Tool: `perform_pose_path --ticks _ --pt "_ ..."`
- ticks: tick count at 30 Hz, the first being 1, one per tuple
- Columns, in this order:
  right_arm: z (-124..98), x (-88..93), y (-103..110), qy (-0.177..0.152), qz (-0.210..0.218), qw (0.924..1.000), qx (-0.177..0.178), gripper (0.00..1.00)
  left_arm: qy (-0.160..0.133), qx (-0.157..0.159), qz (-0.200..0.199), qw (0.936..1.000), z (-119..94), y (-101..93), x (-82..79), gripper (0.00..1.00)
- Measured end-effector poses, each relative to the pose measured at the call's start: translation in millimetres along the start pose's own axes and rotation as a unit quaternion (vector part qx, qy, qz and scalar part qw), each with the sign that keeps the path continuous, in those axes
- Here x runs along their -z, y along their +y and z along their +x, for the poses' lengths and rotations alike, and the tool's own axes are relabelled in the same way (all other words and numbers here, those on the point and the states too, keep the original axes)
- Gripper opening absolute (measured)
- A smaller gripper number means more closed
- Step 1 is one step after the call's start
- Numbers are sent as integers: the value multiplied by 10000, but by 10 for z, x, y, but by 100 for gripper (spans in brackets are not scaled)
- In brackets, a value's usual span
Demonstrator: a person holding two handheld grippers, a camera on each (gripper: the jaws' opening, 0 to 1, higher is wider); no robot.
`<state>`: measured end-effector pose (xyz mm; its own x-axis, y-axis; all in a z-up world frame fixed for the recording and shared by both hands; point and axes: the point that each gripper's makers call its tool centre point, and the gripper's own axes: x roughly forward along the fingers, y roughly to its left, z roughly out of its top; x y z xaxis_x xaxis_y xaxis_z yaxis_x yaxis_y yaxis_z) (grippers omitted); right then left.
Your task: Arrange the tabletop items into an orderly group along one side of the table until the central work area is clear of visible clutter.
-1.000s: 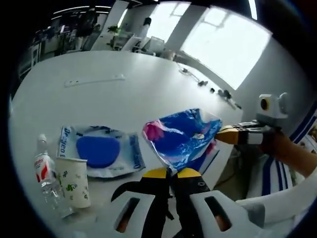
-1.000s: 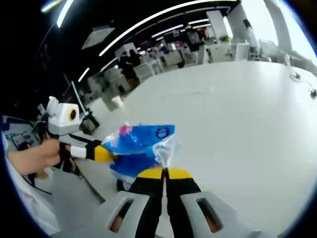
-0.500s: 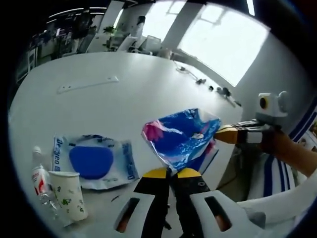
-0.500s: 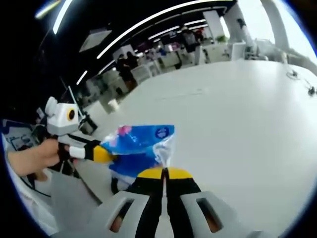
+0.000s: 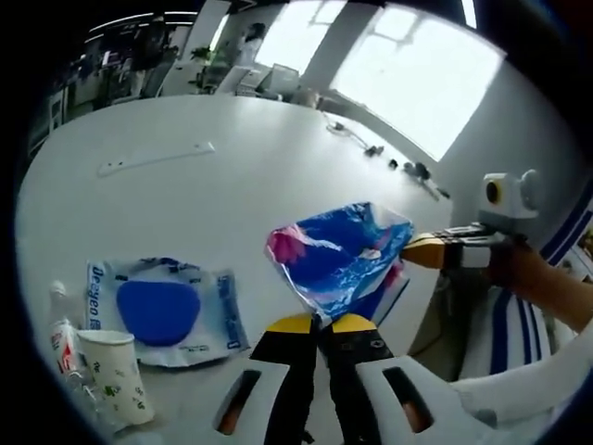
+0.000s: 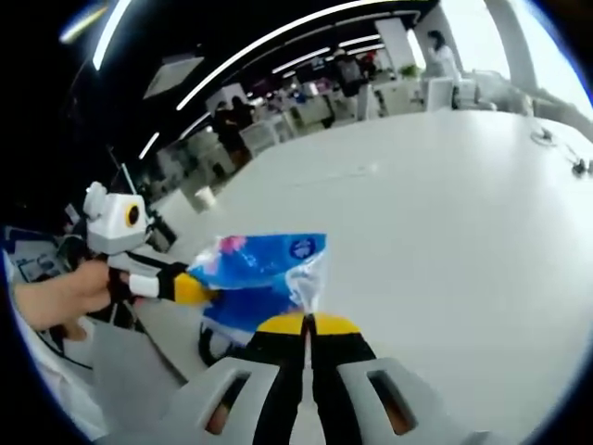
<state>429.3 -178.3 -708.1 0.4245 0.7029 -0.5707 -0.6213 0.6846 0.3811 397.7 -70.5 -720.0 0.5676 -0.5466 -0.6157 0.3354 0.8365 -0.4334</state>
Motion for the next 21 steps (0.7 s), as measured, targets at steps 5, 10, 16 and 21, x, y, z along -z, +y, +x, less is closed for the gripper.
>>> perform_pose_path --ticks 5,10,16,21 --pt "1 -41 -63 -30 21 10000 13 0 -19 8 24 10000 55 -2 -67 0" --pt "12 -56 -141 -28 30 10000 32 0 36 48 69 10000 132 3 -102 0" --pt "59 -69 -220 -5 74 10000 50 0 71 82 33 9999 210 26 -136 0" --pt "95 -85 -270 24 74 10000 45 0 68 71 -53 9999 249 43 -149 0"
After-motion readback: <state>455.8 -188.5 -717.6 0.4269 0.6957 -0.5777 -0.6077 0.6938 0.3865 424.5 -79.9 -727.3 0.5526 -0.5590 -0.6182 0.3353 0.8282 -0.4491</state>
